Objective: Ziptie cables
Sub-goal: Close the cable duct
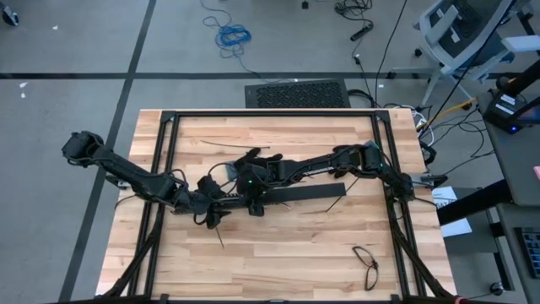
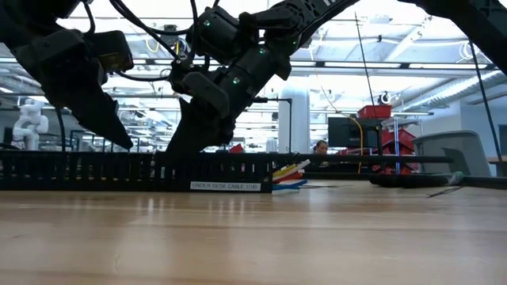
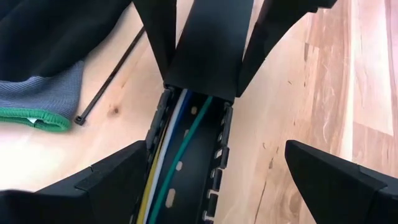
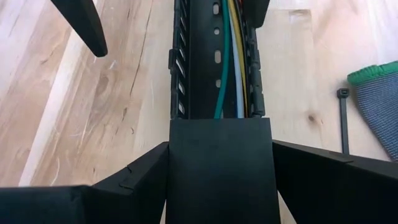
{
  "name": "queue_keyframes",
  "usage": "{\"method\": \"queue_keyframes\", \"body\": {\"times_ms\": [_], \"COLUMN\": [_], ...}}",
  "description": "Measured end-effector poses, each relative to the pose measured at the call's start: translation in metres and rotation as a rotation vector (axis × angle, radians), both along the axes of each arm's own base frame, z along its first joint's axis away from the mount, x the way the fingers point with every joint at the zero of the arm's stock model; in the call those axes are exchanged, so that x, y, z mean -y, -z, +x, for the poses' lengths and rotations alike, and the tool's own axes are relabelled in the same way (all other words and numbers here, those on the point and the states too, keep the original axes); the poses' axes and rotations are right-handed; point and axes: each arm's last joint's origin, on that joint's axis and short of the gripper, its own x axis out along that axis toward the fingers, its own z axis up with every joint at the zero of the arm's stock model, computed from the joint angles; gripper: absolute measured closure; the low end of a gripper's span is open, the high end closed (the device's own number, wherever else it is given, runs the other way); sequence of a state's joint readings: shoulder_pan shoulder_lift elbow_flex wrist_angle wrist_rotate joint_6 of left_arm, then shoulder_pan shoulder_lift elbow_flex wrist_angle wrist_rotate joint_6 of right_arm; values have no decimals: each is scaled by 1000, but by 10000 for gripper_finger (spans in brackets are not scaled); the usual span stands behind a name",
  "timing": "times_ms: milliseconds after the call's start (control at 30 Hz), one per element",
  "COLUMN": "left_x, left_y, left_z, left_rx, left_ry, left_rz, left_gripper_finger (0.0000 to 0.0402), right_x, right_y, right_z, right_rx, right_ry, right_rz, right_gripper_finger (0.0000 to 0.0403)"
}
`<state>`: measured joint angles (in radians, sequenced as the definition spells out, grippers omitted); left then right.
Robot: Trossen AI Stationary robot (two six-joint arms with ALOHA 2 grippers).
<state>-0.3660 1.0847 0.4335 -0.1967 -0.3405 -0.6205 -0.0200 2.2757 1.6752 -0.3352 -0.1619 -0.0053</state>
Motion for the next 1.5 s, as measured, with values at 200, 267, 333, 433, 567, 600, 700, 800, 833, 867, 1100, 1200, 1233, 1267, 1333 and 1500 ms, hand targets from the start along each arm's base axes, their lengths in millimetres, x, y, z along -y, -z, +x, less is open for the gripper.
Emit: {"method": "queue_keyframes", "body": {"times_ms": [200,267,333,433,567,600,700,800,833,867,1100,1200,1233,1267,1333,1500], "left_x": [0,0,0,0,0,0,0,1,1,1,2,0,-1,-2,-2,-2], "left_y": [0,0,0,0,0,0,0,0,-1,-1,-5,-1,0,2,7,20], "left_z": [0,0,0,0,0,0,0,0,1,1,6,10,12,15,21,30], "left_rx": [-4,-3,-3,-3,-3,-4,-3,2,5,8,72,65,68,71,67,29], "left_ry": [10,10,10,10,10,10,13,15,15,18,73,54,46,38,41,75], "left_rz": [-12,-12,-12,-12,-12,-12,-10,-10,-10,-8,88,140,140,138,131,150], "left_gripper_finger": [27,27,27,27,27,27,27,27,27,27,27,27,27,27,27,27], "right_x": [-1,-1,-1,-1,-1,-1,-1,-1,-1,-1,-1,-1,-1,-1,-1,-1], "right_y": [2,2,3,3,4,5,5,7,7,8,10,10,10,11,11,11], "right_z": [-3,-4,-5,-7,-11,-11,-12,-15,-17,-18,-22,-22,-22,-22,-22,-22], "right_rx": [-34,-49,-64,-85,-131,-136,-149,-184,-201,-218,-259,-257,-257,-257,-257,-258], "right_ry": [-1,0,0,2,19,19,18,17,17,17,5,4,4,4,3,-9], "right_rz": [-4,-3,-3,-1,12,13,13,10,9,9,0,1,1,1,4,4], "right_gripper_finger": [160,160,160,160,160,160,160,160,160,161,160,160,160,160,160,160]}}
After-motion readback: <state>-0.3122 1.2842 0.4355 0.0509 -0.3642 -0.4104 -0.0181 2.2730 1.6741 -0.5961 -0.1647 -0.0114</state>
